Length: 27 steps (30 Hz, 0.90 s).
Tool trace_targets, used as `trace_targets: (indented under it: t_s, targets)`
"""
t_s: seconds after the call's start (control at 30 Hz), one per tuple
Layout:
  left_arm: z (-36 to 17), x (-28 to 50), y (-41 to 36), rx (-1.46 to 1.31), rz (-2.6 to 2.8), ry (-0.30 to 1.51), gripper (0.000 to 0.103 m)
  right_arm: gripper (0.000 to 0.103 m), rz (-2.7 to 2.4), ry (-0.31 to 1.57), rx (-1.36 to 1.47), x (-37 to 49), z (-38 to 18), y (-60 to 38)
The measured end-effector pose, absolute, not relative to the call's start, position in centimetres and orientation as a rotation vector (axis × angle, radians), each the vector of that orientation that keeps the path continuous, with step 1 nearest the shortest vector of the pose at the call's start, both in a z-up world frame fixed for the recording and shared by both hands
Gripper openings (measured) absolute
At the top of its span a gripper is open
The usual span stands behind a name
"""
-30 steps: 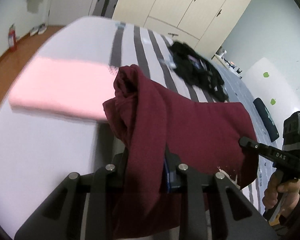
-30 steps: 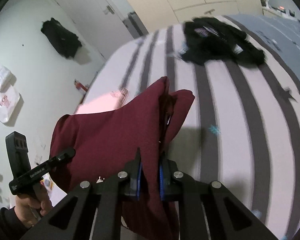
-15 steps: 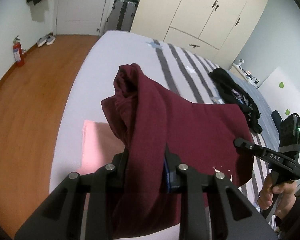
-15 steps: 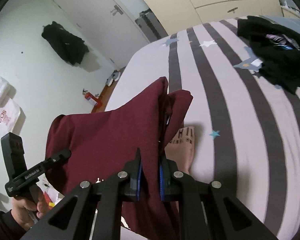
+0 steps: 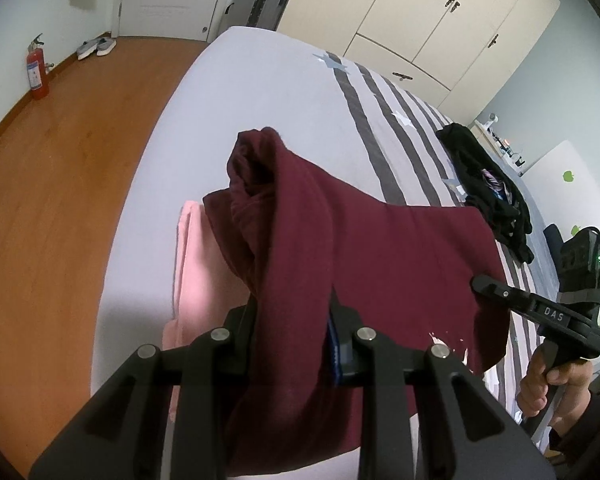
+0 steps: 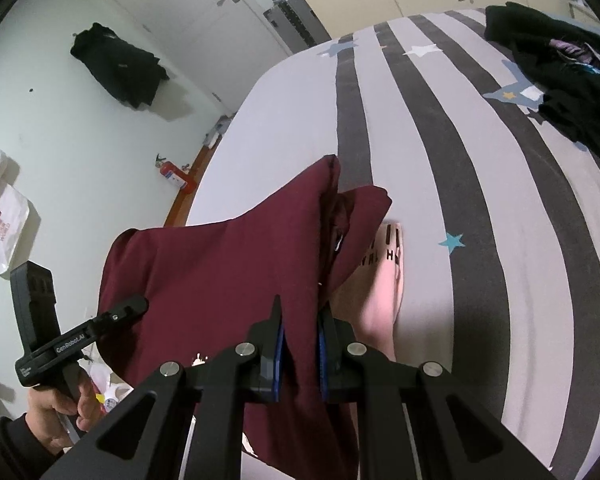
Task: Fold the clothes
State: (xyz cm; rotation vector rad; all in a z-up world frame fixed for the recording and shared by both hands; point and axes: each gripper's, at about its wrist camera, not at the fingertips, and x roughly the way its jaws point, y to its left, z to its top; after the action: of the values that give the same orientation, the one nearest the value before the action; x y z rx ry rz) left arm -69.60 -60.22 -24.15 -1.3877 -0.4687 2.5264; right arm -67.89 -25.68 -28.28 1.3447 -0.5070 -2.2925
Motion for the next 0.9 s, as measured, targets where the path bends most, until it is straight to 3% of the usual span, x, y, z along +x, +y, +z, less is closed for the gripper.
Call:
trace_targets:
  t_s: [0.73, 0.83, 0.9]
  targets:
    - [-26.2, -70.2, -60.2, -1.424, 2.547, -0.431, 0.024, 0.012, -2.273, -0.515, 1.402, -68.1, -30.2, -25.0]
    - [-27.2, -70.2, -59.9, -1.448, 2.558, -0.381, 0.027, 0.013, -2.267, -0.472, 1.437, -68.4, -31.2, -25.1]
    - [-27.7, -70.0, -59.8, -1.463, 2.594, -0.344, 0.04, 0.021, -2.266, -0.447, 1.449, -68.3, -31.9, -24.9]
